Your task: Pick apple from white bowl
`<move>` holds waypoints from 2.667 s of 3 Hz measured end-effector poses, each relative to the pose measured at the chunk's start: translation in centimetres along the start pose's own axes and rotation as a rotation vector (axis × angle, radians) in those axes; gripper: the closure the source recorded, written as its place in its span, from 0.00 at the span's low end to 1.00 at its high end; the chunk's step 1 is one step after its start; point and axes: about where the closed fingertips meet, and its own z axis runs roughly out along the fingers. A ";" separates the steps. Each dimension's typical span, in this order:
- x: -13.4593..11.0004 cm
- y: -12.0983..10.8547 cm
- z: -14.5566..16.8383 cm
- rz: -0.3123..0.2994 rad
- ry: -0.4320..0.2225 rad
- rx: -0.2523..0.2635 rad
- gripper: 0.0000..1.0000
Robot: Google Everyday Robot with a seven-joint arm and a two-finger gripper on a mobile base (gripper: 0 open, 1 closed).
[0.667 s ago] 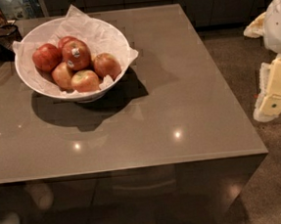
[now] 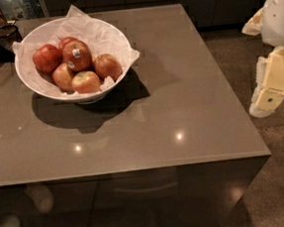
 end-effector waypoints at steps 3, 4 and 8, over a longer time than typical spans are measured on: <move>-5.5 -2.2 -0.2 -0.045 -0.002 -0.017 0.00; -6.9 -2.7 0.0 -0.033 -0.035 -0.012 0.00; -21.4 -6.1 2.5 -0.110 -0.078 -0.017 0.00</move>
Offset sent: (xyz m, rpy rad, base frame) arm 0.0360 0.0711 0.0214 -0.0791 0.0947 0.1109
